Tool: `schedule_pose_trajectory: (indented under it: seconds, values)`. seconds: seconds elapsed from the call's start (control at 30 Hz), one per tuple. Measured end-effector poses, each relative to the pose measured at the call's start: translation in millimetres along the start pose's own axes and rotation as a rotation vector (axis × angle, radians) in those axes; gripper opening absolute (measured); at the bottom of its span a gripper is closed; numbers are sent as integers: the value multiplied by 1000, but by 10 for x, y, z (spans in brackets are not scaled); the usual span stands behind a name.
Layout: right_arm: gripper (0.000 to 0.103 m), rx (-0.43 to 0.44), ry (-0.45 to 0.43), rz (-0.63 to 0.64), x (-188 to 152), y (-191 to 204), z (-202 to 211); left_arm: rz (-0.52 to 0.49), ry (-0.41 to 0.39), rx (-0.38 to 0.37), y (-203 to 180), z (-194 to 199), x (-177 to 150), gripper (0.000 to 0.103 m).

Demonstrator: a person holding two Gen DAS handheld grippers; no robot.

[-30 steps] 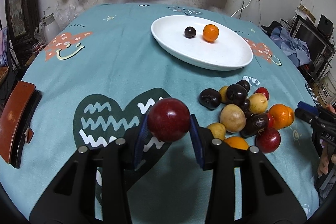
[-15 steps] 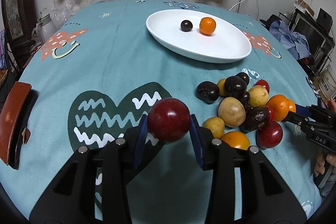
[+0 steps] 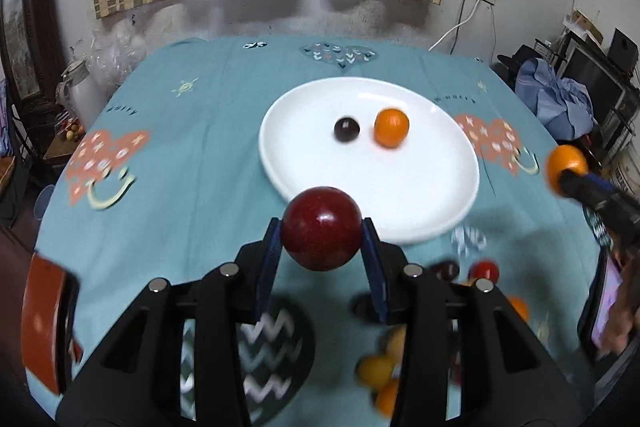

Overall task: Organize fruits
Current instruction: 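Release the red plum onto the plate with the left tool while the right tool drops the orange there, then grasp a yellow-orange citrus with the left tool while the right tool grasps an orange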

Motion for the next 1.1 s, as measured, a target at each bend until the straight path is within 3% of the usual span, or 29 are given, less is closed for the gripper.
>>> schedule_pose_trajectory:
  seconds: [0.2,0.3,0.4,0.5,0.6,0.9,1.1]
  values:
    - [38,-49,61,58,-57,168,-722,31,53,13,86,-596,99,40]
    - [38,-63,50,74,-64,167,-804,-15,42,55,93,-734,137,41]
    - [38,-44,54,61,-35,169,-852,-16,30,37,59,-768,203,42]
    - [39,-35,36,53,11,157,-845,-30,3,40,11,-737,256,55]
    - [39,-27,26,48,50,148,-819,-36,-11,30,-18,-693,267,55]
    - [39,3,-42,2,244,98,-327,21,-19,34,142,-371,71,55]
    - [42,29,-84,33,51,169,324,44,-4,43,137,8,-386,55]
Point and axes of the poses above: each gripper's, at about its wrist camera, not at the fingertips, and z roughly against the way its jaws point, y to its left, x to its top, the point moved 9 cm from there along -z, roughly the way its jaws point, and after that the axes turned 10 degrees about -x, right-handed, at the moved point
